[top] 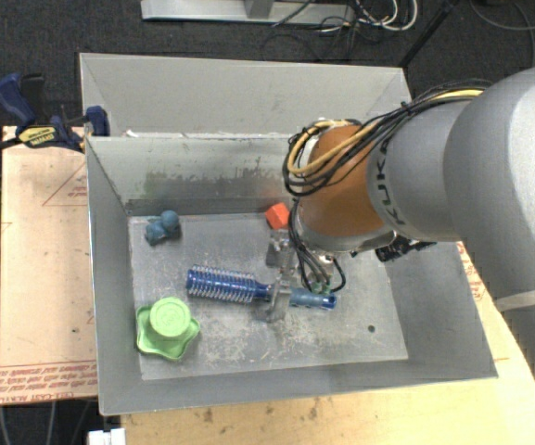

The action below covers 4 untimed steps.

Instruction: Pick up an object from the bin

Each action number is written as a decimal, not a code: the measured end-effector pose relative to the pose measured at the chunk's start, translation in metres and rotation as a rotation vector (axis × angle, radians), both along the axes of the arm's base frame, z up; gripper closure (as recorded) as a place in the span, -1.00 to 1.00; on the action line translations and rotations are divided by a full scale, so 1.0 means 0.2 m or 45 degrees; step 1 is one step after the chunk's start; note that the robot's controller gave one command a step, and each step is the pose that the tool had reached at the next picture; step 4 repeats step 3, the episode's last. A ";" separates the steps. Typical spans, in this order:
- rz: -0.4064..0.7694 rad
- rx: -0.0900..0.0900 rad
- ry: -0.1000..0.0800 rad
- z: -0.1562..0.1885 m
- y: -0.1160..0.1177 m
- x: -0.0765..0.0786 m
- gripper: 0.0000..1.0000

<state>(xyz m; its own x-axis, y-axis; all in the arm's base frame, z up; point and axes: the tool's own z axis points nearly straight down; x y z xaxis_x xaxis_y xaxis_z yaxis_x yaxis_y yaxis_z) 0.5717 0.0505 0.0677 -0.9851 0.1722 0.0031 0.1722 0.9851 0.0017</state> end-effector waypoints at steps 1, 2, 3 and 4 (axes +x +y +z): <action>-0.001 -0.002 -0.005 0.01 -0.01 0.01 1.00; 0.005 -0.001 -0.014 0.56 -0.02 -0.04 1.00; 0.053 -0.003 -0.012 0.78 -0.03 0.00 1.00; 0.053 -0.003 -0.012 0.78 -0.03 0.00 1.00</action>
Offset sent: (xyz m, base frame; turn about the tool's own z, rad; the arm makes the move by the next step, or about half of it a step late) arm 0.0000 0.0000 0.0000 0.0000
